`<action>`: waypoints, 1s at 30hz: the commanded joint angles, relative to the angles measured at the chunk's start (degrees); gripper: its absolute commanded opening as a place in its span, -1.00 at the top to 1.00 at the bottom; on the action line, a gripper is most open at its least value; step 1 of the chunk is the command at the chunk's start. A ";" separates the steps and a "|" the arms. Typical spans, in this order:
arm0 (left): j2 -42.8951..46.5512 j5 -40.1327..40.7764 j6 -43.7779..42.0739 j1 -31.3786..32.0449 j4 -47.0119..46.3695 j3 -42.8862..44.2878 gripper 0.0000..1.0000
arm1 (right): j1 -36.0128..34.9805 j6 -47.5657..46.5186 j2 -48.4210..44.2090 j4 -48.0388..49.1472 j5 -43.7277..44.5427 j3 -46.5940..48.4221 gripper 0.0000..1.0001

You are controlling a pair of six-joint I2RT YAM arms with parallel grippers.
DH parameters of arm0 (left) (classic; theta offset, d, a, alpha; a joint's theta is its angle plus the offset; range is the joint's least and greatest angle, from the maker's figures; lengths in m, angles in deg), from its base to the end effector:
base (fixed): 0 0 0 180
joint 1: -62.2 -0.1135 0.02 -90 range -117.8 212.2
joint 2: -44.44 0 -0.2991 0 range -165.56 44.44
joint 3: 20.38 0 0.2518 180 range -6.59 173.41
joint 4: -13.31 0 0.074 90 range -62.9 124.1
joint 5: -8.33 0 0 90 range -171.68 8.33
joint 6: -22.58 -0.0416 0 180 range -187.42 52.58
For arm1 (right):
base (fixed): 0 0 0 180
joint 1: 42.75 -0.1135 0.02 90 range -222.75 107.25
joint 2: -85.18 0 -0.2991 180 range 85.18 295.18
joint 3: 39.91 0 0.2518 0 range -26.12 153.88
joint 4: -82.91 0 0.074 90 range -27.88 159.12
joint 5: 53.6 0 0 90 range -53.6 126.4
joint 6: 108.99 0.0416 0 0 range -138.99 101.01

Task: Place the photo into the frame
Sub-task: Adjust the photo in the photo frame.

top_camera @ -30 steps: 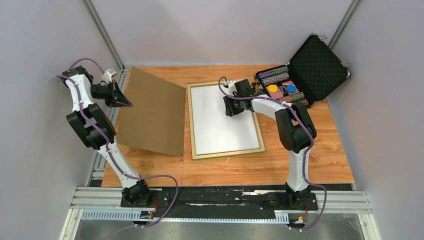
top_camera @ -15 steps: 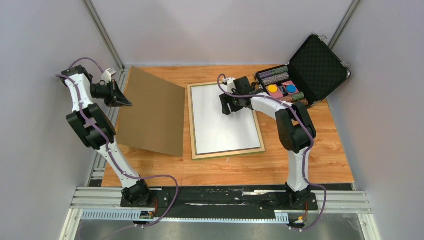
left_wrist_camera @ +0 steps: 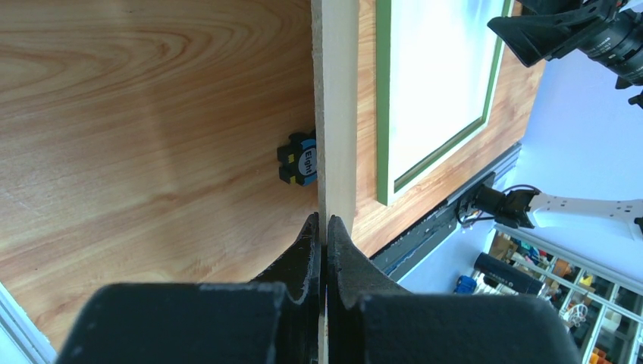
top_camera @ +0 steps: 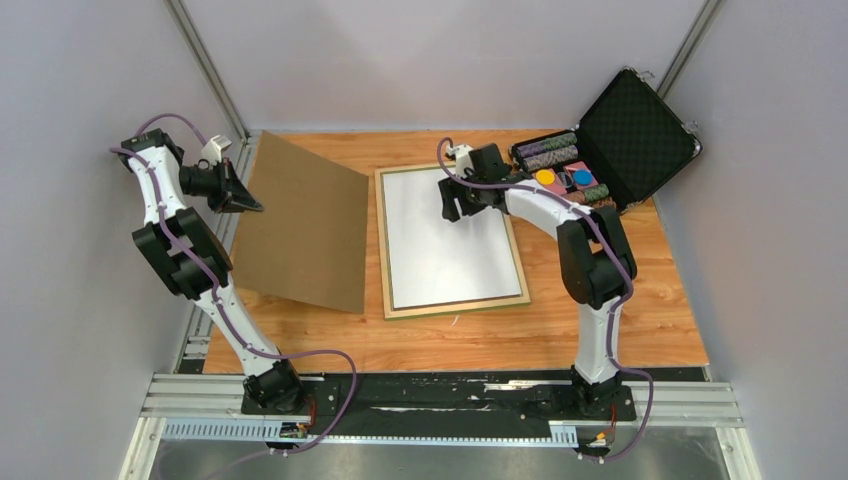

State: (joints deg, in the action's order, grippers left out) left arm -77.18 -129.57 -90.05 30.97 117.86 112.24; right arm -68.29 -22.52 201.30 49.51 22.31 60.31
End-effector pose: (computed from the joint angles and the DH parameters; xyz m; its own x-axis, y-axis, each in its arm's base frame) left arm 0.3732 0.1902 0.3145 -0.9366 -0.2662 -0.2278 -0.0287 0.7063 -0.7074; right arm 0.4183 0.2111 0.2264 -0.6482 -0.3759 -0.6622 -0.6025 0.7850 0.1441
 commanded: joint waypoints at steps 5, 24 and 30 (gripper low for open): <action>4.20 0.87 -2.92 -2.18 -3.01 3.05 1.00 | 0.10 1.30 2.26 0.45 -2.54 -1.23 -0.31; 4.46 1.05 -3.38 -2.18 -3.05 1.96 1.00 | -0.72 2.76 2.88 1.16 -4.24 -2.96 -0.32; 4.46 1.15 -3.31 -2.19 -3.10 2.33 1.00 | -0.57 1.93 1.18 1.16 -2.20 -1.43 -0.35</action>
State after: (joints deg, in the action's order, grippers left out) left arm -77.18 -129.57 -90.14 30.95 117.95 112.24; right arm -68.51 -20.57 203.92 49.68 19.05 57.38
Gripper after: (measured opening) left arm 0.017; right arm 0.668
